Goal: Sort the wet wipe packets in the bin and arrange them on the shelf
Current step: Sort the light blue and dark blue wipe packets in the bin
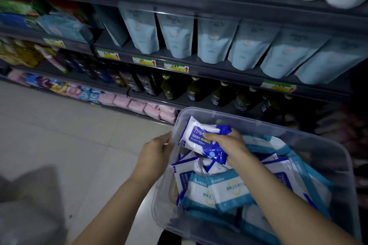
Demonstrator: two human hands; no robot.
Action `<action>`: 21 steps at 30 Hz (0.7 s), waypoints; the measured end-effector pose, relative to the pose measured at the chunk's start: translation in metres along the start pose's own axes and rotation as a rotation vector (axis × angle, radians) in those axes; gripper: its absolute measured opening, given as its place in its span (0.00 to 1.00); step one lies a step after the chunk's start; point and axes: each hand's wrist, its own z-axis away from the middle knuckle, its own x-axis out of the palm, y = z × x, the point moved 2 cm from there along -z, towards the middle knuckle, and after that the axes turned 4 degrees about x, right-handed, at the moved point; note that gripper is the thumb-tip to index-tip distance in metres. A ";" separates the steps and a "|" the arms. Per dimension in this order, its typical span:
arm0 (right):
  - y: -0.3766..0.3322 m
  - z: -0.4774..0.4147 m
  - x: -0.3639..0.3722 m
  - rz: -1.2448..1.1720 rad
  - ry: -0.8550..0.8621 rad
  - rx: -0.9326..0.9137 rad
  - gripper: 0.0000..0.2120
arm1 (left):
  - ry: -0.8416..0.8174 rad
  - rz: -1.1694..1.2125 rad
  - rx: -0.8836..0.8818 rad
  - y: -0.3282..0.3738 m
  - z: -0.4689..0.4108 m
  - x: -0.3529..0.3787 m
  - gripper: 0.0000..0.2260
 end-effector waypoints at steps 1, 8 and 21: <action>0.000 -0.005 0.005 0.044 -0.017 0.022 0.20 | 0.007 0.005 0.001 0.000 0.000 0.000 0.12; 0.007 -0.034 0.006 0.238 -0.062 0.079 0.23 | 0.001 0.037 0.001 0.000 0.000 -0.001 0.13; 0.029 -0.029 -0.019 1.044 -0.001 -0.219 0.51 | -0.028 0.000 0.017 -0.005 0.004 0.001 0.16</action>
